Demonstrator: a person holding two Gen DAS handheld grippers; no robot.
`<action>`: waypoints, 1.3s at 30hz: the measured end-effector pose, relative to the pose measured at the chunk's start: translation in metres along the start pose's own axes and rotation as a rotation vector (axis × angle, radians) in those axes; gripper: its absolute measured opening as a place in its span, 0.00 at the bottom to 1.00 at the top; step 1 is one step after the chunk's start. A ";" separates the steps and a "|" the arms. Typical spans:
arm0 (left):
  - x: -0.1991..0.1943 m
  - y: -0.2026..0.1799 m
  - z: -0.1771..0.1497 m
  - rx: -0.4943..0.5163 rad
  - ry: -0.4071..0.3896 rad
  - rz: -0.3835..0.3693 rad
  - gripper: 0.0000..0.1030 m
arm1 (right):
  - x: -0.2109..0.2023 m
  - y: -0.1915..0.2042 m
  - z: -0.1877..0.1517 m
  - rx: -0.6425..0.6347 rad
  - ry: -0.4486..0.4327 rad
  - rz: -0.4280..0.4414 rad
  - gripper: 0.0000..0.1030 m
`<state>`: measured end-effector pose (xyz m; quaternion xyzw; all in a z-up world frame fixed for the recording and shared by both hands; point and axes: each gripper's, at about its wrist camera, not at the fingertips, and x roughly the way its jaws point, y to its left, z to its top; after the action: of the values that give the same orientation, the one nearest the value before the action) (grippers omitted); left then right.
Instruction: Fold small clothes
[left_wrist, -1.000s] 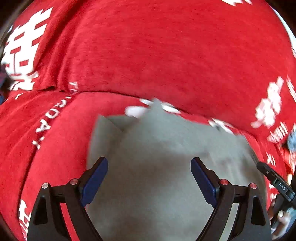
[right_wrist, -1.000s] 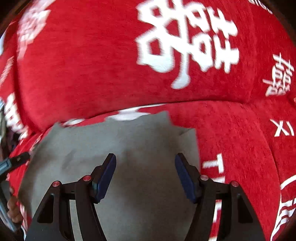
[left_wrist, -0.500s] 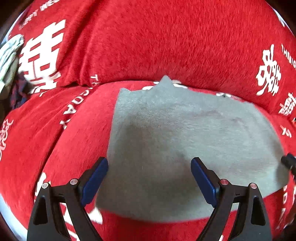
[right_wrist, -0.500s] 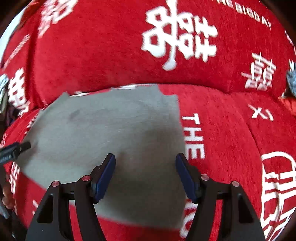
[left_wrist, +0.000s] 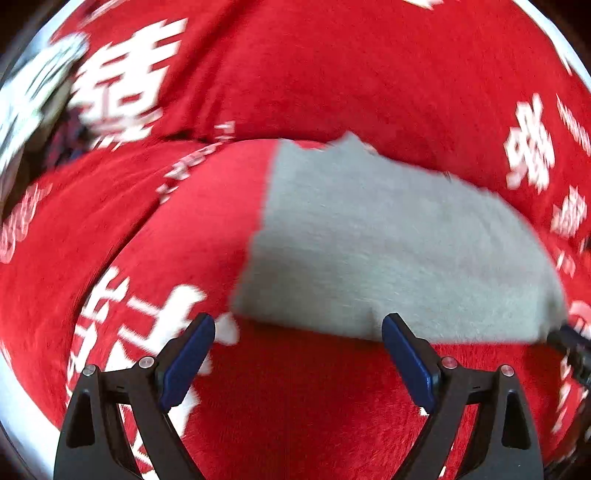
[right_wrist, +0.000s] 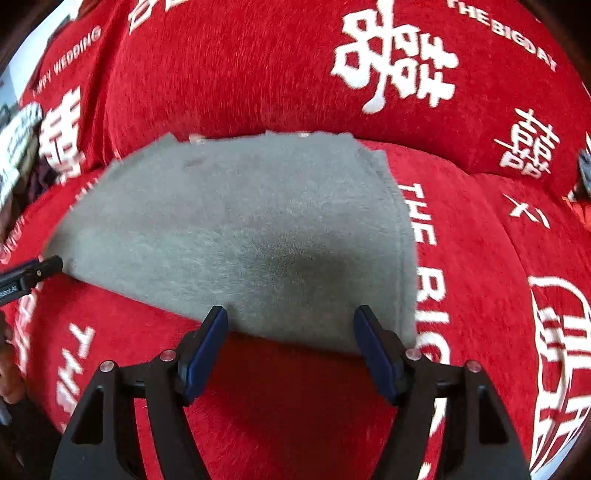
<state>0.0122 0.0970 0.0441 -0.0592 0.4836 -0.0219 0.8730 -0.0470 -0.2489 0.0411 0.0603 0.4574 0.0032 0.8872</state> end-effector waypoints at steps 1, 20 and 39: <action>0.002 0.013 0.002 -0.050 0.014 -0.026 0.90 | -0.005 0.001 0.000 0.008 -0.012 0.006 0.72; 0.060 0.040 0.035 -0.268 0.075 -0.511 0.90 | 0.004 0.074 0.056 -0.058 0.013 0.124 0.72; 0.070 0.042 0.035 -0.255 0.048 -0.464 0.26 | 0.206 0.261 0.191 -0.089 0.424 0.236 0.77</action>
<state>0.0786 0.1349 -0.0015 -0.2775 0.4765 -0.1616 0.8185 0.2407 0.0025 0.0123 0.0723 0.6226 0.1395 0.7666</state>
